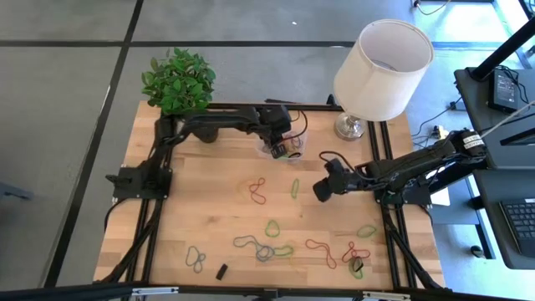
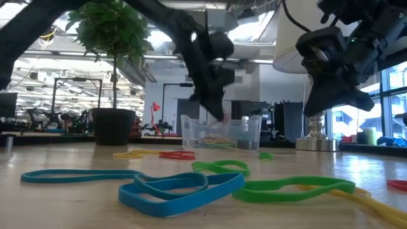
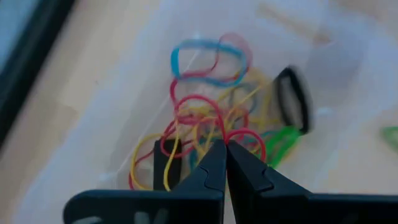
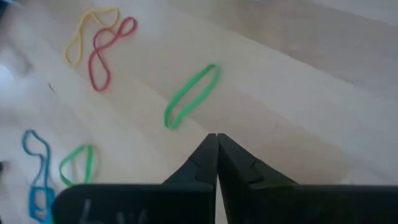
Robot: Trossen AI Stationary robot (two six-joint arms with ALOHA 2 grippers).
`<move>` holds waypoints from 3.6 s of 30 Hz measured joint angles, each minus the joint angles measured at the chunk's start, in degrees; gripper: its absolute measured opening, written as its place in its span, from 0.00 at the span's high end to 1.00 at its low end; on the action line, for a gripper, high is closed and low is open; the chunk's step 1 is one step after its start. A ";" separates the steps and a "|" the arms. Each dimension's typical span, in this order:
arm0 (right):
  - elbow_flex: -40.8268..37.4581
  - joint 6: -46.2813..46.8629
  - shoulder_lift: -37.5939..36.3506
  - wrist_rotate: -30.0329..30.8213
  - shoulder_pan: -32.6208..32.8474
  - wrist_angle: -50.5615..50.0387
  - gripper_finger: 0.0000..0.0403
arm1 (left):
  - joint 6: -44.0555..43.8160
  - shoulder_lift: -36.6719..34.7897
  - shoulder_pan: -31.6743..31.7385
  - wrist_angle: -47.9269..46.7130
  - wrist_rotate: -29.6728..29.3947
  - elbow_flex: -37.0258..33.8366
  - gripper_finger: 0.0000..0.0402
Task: Pick and place rubber bands into bin
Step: Put the red rubber band into the transparent bin, then put the black rubber band into the transparent bin
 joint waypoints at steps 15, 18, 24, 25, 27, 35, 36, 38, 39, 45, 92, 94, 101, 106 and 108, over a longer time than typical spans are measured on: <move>0.00 3.09 0.00 2.27 -0.01 0.24 0.97 | -1.91 4.19 2.93 0.53 6.99 0.00 0.82; 0.00 2.94 0.00 2.97 -0.07 0.23 0.97 | -1.93 3.94 2.94 0.44 6.52 0.00 0.75; 0.00 1.16 0.00 2.97 -0.05 -0.11 0.97 | -3.06 0.55 2.95 0.30 5.48 0.02 0.68; 0.00 0.96 0.00 2.97 -0.05 -0.27 0.97 | -3.37 -0.17 2.93 -0.15 5.00 0.02 0.68; 0.00 -0.49 0.00 2.95 -0.05 -0.31 0.97 | -4.74 -1.69 2.93 -0.76 2.81 0.02 0.68; 0.00 -7.68 0.00 2.13 -0.05 -0.64 0.97 | -11.92 -5.64 2.25 -5.91 -0.49 0.00 0.72; 0.00 -8.46 0.00 1.71 -0.05 -0.67 0.97 | -13.54 -6.39 2.02 -7.04 -0.49 0.00 0.73; 0.00 -10.57 0.00 0.24 -0.05 -0.76 0.97 | -15.65 -7.60 1.14 -9.52 -1.57 0.02 0.76; 0.00 -11.67 0.00 -0.46 -0.05 -0.90 0.97 | -16.44 -8.12 0.61 -10.79 -2.33 0.01 0.78; 0.00 -16.32 0.00 -2.66 -0.02 -2.90 0.97 | -19.85 -13.00 -4.32 -16.11 -3.58 -1.21 0.98; 25.77 60.04 23.74 -30.66 38.39 -23.11 0.77 | -35.53 -62.24 -31.84 5.84 -5.88 -60.78 1.00; 25.75 59.74 24.60 -30.79 38.79 -23.55 0.73 | -35.35 -62.25 -31.84 6.47 -5.87 -60.78 1.00; 25.73 59.45 26.65 -31.40 41.59 -24.60 0.68 | -35.44 -62.25 -31.84 9.20 -5.89 -60.78 1.00; 25.27 59.28 28.54 -31.35 42.82 -23.70 0.71 | -35.55 -62.25 -31.84 11.75 -5.89 -60.78 1.00; 25.27 58.91 29.41 -31.41 42.94 -23.60 0.73 | -35.55 -62.24 -31.84 12.28 -5.91 -60.78 1.00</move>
